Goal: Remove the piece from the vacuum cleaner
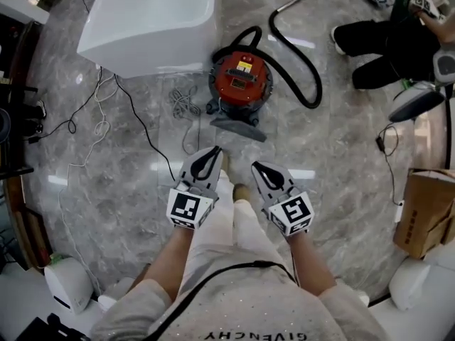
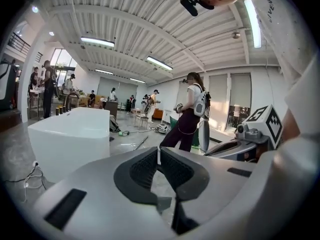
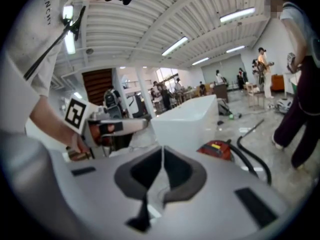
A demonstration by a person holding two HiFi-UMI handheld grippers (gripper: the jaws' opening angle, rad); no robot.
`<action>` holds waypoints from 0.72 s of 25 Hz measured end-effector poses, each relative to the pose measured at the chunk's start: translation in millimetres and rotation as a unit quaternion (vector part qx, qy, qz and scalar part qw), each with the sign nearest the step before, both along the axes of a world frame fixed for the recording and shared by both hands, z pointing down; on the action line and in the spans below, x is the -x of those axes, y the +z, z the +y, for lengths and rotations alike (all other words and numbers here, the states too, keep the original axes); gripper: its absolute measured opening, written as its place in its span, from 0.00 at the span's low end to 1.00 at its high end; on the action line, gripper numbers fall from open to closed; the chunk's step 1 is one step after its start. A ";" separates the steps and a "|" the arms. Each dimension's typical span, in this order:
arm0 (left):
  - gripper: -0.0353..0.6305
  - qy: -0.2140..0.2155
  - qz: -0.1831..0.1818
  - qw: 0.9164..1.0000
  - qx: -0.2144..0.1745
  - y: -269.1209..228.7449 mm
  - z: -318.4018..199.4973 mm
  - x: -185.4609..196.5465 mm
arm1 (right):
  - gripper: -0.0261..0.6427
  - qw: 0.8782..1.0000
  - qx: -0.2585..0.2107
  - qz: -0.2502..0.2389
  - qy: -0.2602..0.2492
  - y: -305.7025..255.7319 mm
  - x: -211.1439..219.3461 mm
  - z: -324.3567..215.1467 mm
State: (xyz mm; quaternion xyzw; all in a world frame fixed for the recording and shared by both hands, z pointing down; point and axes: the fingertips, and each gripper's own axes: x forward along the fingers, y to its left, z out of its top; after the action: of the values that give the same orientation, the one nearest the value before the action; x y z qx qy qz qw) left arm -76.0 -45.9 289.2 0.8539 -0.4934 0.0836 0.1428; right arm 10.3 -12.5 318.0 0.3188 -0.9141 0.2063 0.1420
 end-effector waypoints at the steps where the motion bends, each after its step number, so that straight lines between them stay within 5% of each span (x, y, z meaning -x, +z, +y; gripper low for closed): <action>1: 0.09 0.003 -0.002 1.000 0.006 8.4 -4.2 2.0 | 0.06 1.000 0.005 0.002 0.004 4.5 2.5 -2.2; 8: 0.09 -0.010 0.008 0.997 0.074 110.7 -49.0 19.7 | 0.06 0.997 0.067 0.029 0.000 78.1 19.7 -26.5; 12: 0.09 -0.014 0.050 0.995 0.088 142.3 -65.8 16.1 | 0.06 0.995 0.095 0.043 -0.005 111.5 17.8 -30.5; 18: 0.13 0.073 -0.001 0.995 0.067 184.6 -77.1 -0.1 | 0.06 0.991 0.110 0.067 -0.017 156.0 21.1 -40.8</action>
State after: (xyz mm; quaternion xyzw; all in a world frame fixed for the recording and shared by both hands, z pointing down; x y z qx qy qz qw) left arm -76.0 -123.0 473.8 0.8761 -0.4231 0.1279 0.1927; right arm -10.8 -53.2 474.0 0.2989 -0.8794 0.2814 0.2410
